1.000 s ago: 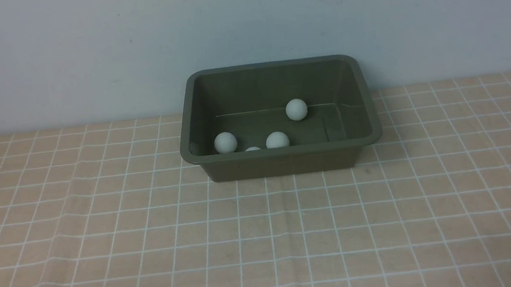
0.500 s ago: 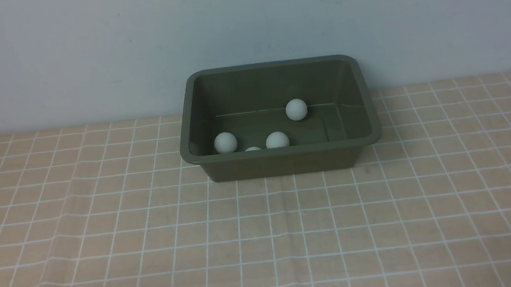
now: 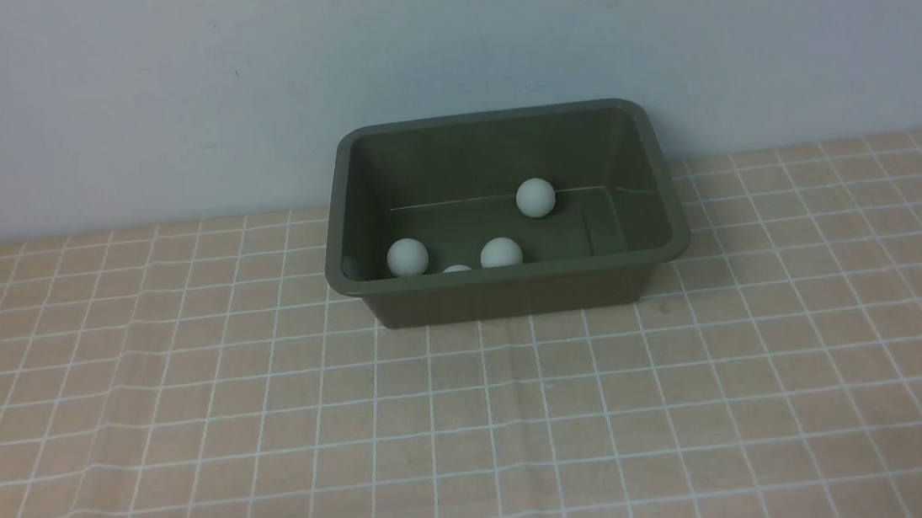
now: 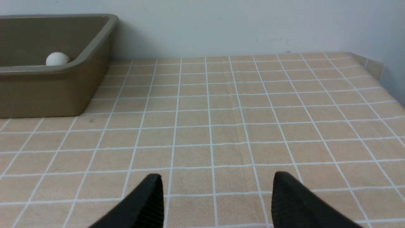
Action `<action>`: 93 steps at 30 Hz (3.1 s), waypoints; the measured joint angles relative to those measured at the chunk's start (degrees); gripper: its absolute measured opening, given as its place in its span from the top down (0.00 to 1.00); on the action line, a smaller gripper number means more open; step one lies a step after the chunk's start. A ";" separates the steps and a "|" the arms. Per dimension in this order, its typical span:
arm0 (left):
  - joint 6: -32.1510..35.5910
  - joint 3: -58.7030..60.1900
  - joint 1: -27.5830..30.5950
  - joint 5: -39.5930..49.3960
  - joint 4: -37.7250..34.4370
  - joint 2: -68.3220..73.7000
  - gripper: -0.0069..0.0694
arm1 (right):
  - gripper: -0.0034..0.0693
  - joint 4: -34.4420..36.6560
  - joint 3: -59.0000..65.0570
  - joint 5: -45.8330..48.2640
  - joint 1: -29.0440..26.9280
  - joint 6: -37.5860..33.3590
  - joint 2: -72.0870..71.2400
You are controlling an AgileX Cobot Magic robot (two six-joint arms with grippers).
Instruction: Put the table tennis balls into the box on the light coffee tablecloth.
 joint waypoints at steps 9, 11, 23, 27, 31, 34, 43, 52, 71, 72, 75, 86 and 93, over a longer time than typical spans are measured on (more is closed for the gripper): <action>-1.00 0.00 0.56 0.00 0.00 0.00 0.42 | 0.37 0.00 0.00 0.00 0.52 0.00 0.00; -1.43 0.00 0.56 0.00 0.00 0.00 0.42 | 0.37 0.00 0.00 0.00 2.84 0.00 0.00; -1.43 0.00 0.56 0.00 0.00 0.00 0.42 | 0.37 0.00 0.00 0.00 9.66 0.00 0.00; -1.43 0.00 0.56 0.00 0.00 0.00 0.42 | 0.37 0.00 0.00 0.00 9.66 0.00 0.00; -1.43 0.00 0.56 0.00 0.00 0.00 0.42 | 0.37 0.00 0.00 0.00 9.66 0.00 0.00; -1.48 0.00 0.56 0.00 0.00 0.00 0.42 | 0.37 0.00 0.00 0.00 9.66 0.00 0.00; -1.48 0.00 0.56 0.00 0.00 0.00 0.42 | 0.37 0.00 0.00 0.00 9.66 0.00 0.00; -1.48 0.00 0.56 0.00 0.00 0.00 0.42 | 0.37 0.00 0.00 0.00 9.66 0.00 0.00; -1.48 0.00 0.56 0.00 0.00 0.00 0.42 | 0.37 0.00 0.00 0.00 9.66 0.00 0.00; -1.48 0.00 0.56 0.00 0.00 0.00 0.42 | 0.37 0.00 0.00 0.00 9.66 0.00 0.00; -1.48 0.00 0.56 0.00 0.00 0.00 0.42 | 0.37 0.00 0.00 0.00 9.66 0.00 0.00; -1.48 0.00 0.56 0.00 0.00 0.00 0.42 | 0.37 0.00 0.00 0.00 9.66 -0.90 0.00; -1.48 0.00 0.56 0.00 0.00 0.00 0.42 | 0.37 2.38 0.00 -0.22 7.64 -7.05 0.00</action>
